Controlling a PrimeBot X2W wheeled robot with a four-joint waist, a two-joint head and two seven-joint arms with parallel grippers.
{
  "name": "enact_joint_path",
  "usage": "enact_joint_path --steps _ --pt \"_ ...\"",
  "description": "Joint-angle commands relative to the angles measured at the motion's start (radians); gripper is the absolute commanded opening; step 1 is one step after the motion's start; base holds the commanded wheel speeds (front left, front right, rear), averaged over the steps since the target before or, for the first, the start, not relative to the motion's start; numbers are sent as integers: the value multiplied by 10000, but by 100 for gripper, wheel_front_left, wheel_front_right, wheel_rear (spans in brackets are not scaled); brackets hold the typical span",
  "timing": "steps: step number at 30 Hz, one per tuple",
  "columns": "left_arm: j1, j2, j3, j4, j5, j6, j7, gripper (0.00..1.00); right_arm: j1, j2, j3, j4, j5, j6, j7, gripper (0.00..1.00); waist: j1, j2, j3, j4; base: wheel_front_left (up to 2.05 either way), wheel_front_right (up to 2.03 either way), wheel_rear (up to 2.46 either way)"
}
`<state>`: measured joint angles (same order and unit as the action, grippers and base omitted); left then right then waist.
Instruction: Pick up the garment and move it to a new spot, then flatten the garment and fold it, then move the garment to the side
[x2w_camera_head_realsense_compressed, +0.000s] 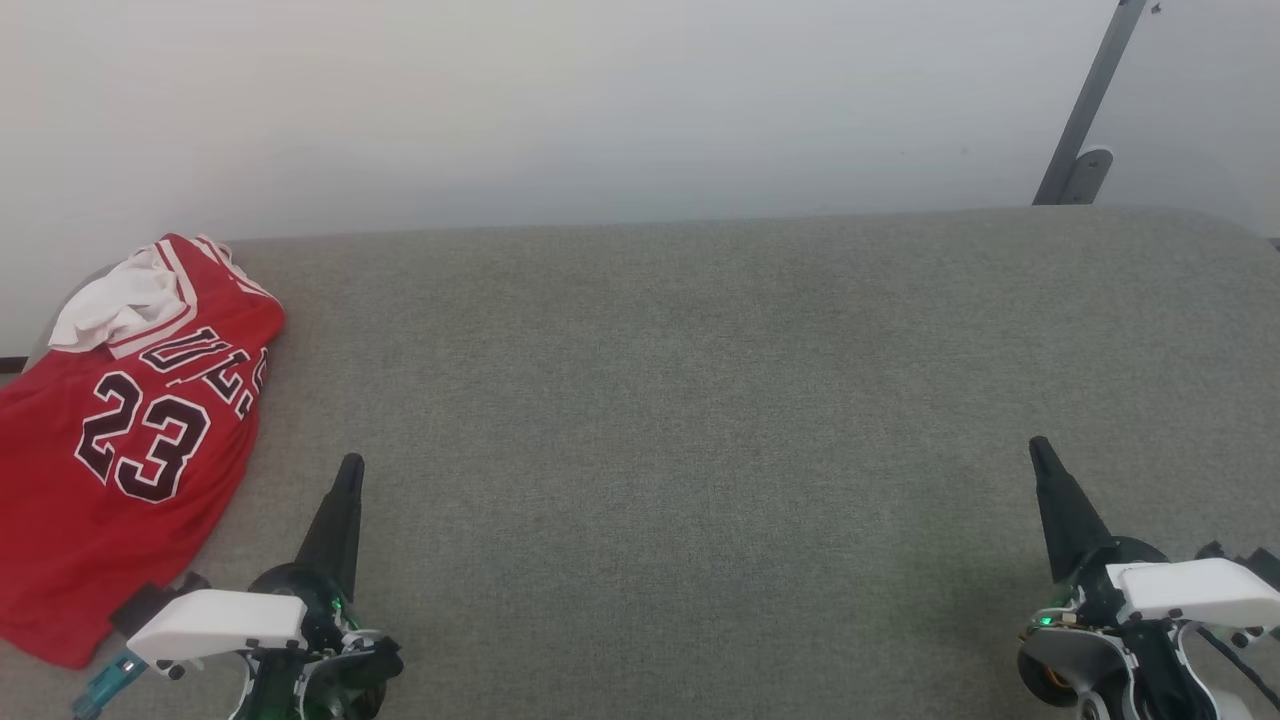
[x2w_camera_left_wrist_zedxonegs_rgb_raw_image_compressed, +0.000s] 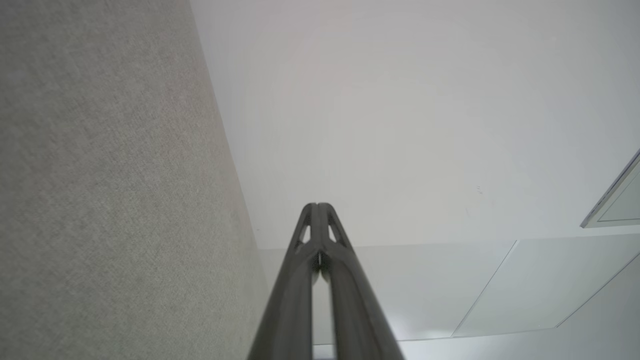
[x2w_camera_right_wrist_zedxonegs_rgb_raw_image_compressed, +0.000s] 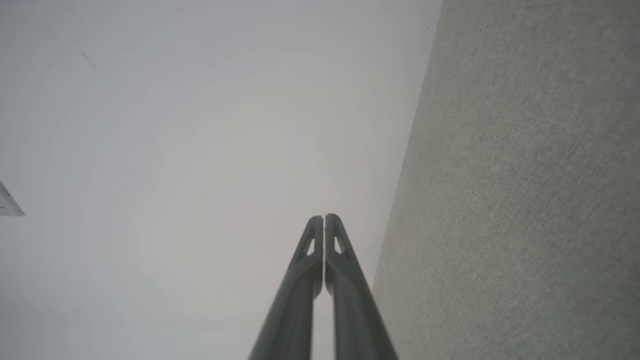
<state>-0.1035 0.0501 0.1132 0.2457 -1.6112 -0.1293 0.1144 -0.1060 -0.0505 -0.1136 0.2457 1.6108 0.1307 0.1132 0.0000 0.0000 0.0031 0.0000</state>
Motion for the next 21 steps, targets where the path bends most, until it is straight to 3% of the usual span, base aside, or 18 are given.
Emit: enact_joint_path --steps 1,21 --pt "-116 -27 16 -12 -36 -52 21 0 -48 30 -7 -27 43 0 20 0 0 0 0 0 0 0 0" --pt "-116 -27 16 -12 -35 -52 20 0 -48 30 -9 -27 43 0 18 0 0 0 0 0 0 0 0"
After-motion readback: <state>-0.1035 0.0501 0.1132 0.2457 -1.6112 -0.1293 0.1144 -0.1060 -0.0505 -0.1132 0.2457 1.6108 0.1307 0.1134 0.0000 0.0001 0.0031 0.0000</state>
